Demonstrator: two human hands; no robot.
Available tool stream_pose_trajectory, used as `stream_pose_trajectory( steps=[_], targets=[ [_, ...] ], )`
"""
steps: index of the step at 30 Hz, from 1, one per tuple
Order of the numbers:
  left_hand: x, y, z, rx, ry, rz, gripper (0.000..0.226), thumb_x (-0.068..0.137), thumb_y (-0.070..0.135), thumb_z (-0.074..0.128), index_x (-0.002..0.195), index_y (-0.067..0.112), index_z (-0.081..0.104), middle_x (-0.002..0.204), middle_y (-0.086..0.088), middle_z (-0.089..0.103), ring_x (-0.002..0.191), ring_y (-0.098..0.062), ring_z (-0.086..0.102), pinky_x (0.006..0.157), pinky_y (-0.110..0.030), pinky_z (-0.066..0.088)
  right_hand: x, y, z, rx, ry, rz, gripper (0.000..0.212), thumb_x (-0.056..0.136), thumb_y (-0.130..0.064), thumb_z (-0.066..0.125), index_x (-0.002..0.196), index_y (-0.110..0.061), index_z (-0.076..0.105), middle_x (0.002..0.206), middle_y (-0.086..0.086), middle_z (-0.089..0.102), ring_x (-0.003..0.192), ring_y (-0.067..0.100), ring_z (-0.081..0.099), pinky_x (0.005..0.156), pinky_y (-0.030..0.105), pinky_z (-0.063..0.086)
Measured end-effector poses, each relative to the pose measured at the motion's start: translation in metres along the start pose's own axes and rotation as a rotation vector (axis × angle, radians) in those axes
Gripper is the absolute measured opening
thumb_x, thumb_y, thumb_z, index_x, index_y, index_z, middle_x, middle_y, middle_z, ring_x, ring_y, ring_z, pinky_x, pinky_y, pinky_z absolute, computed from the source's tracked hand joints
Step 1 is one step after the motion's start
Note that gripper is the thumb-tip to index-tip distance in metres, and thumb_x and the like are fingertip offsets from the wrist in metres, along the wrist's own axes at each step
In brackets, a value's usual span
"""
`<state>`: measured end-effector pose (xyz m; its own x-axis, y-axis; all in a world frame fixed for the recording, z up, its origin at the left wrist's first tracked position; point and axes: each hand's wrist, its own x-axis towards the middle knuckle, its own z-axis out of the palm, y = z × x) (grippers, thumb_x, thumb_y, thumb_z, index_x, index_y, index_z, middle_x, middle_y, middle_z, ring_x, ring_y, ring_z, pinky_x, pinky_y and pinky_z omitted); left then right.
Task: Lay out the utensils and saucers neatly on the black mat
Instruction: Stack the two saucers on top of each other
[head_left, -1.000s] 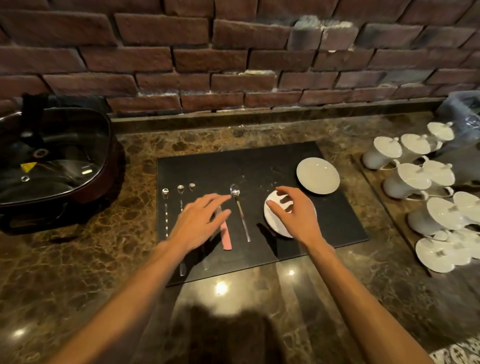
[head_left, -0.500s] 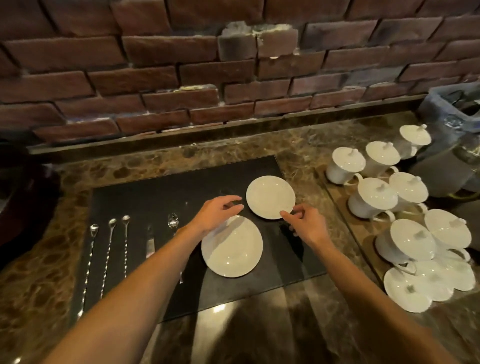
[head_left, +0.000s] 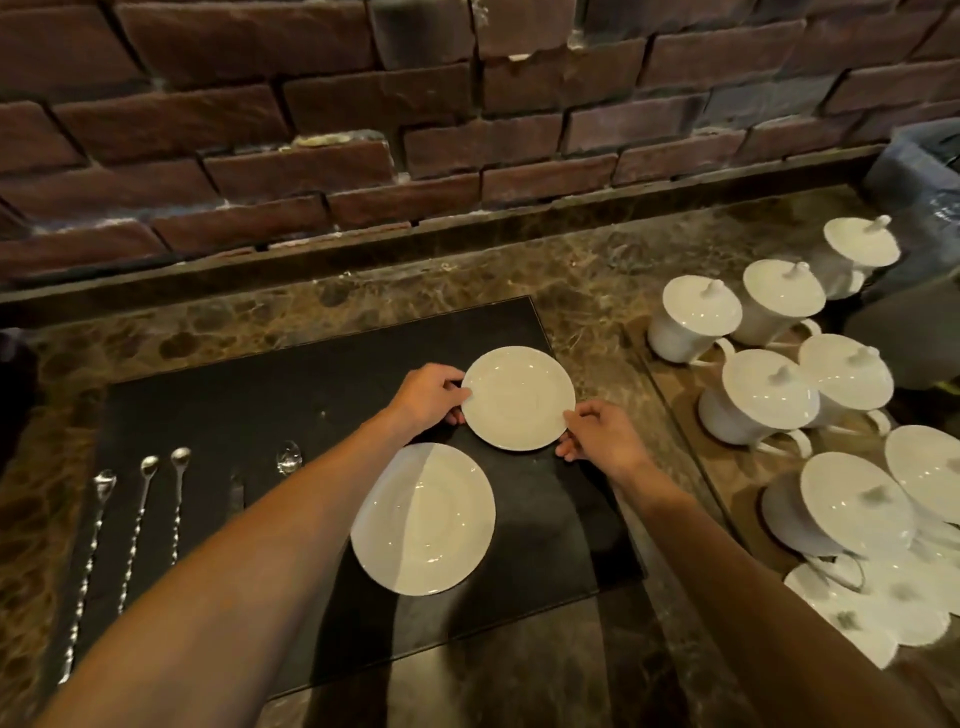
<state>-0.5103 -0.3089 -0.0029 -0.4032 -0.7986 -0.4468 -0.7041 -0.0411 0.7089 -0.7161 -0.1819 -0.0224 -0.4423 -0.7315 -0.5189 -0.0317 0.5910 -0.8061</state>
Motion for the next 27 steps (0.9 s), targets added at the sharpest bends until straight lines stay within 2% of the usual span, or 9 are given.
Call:
stream_pose_trajectory(
  steps=[2, 5, 8, 11, 16, 18, 20, 23, 27],
  targets=[
    [0.003, -0.001, 0.001, -0.021, 0.045, -0.014, 0.023, 0.101, 0.012, 0.064, 0.121, 0.012, 0.074, 0.085, -0.004, 0.074, 0.067, -0.008, 0.067, 0.075, -0.023, 0.058, 0.003, 0.002, 0.000, -0.027, -0.008, -0.019, 0.013, 0.101, -0.013, 0.052, 0.089, -0.009, 0.056, 0.054, 0.005, 0.065, 0.055, 0.023, 0.063, 0.057, 0.033, 0.054],
    [0.002, 0.001, 0.003, -0.088, 0.071, -0.062, 0.020, 0.099, 0.010, 0.066, 0.116, 0.013, 0.075, 0.081, -0.002, 0.071, 0.071, -0.011, 0.066, 0.085, -0.032, 0.060, 0.002, 0.001, -0.001, -0.079, -0.021, -0.051, 0.014, 0.101, -0.013, 0.051, 0.089, -0.010, 0.056, 0.055, 0.004, 0.068, 0.053, 0.018, 0.063, 0.063, 0.034, 0.054],
    [-0.005, 0.008, -0.001, -0.174, 0.078, -0.098, 0.017, 0.097, 0.005, 0.066, 0.109, 0.011, 0.076, 0.088, -0.009, 0.074, 0.075, -0.014, 0.066, 0.079, -0.029, 0.059, -0.004, -0.006, -0.003, -0.109, -0.007, -0.053, 0.012, 0.100, -0.011, 0.050, 0.093, -0.006, 0.058, 0.059, 0.007, 0.069, 0.048, 0.013, 0.059, 0.058, 0.030, 0.052],
    [-0.015, 0.013, -0.010, -0.253, 0.078, -0.087, 0.016, 0.096, 0.002, 0.066, 0.105, 0.011, 0.077, 0.096, -0.017, 0.077, 0.078, -0.016, 0.067, 0.079, -0.031, 0.058, -0.014, -0.019, -0.006, -0.108, 0.008, -0.059, 0.014, 0.099, -0.012, 0.050, 0.095, -0.005, 0.061, 0.060, 0.007, 0.069, 0.047, 0.012, 0.056, 0.054, 0.027, 0.048],
    [-0.046, 0.010, -0.035, -0.257, 0.117, -0.065, 0.018, 0.096, 0.004, 0.067, 0.098, 0.019, 0.076, 0.092, -0.011, 0.077, 0.072, -0.011, 0.068, 0.069, -0.024, 0.058, -0.041, -0.046, -0.003, -0.155, -0.034, -0.141, 0.011, 0.099, -0.016, 0.054, 0.095, -0.011, 0.063, 0.064, 0.006, 0.070, 0.051, 0.011, 0.056, 0.055, 0.025, 0.048],
    [-0.060, -0.001, -0.044, -0.247, 0.144, -0.051, 0.020, 0.095, 0.005, 0.067, 0.103, 0.021, 0.076, 0.089, -0.009, 0.078, 0.068, -0.008, 0.070, 0.062, -0.019, 0.057, -0.052, -0.051, 0.005, -0.202, -0.053, -0.180, 0.010, 0.099, -0.017, 0.055, 0.095, -0.012, 0.063, 0.066, 0.005, 0.070, 0.057, 0.012, 0.060, 0.057, 0.026, 0.050],
    [-0.075, -0.015, -0.052, -0.221, 0.150, -0.045, 0.028, 0.094, 0.005, 0.069, 0.116, 0.023, 0.071, 0.083, -0.006, 0.078, 0.068, -0.006, 0.072, 0.058, -0.017, 0.055, -0.063, -0.054, 0.016, -0.259, -0.073, -0.202, 0.009, 0.099, -0.019, 0.055, 0.097, -0.014, 0.062, 0.071, 0.004, 0.070, 0.061, 0.012, 0.062, 0.059, 0.026, 0.051],
    [-0.095, -0.035, -0.054, -0.171, 0.131, -0.081, 0.048, 0.093, 0.007, 0.071, 0.135, 0.028, 0.062, 0.078, -0.002, 0.077, 0.072, -0.004, 0.074, 0.062, -0.020, 0.053, -0.074, -0.051, 0.033, -0.344, -0.112, -0.206, 0.008, 0.099, -0.020, 0.054, 0.100, -0.018, 0.062, 0.076, 0.000, 0.069, 0.069, 0.012, 0.064, 0.065, 0.028, 0.052],
    [-0.125, -0.063, -0.048, -0.202, 0.153, -0.127, 0.052, 0.095, 0.008, 0.070, 0.142, 0.027, 0.057, 0.075, 0.000, 0.076, 0.070, -0.005, 0.073, 0.062, -0.019, 0.051, -0.087, -0.037, 0.054, -0.432, -0.166, -0.215, 0.010, 0.098, -0.022, 0.054, 0.104, -0.020, 0.061, 0.081, -0.002, 0.070, 0.078, 0.012, 0.065, 0.070, 0.028, 0.052]
  ],
)
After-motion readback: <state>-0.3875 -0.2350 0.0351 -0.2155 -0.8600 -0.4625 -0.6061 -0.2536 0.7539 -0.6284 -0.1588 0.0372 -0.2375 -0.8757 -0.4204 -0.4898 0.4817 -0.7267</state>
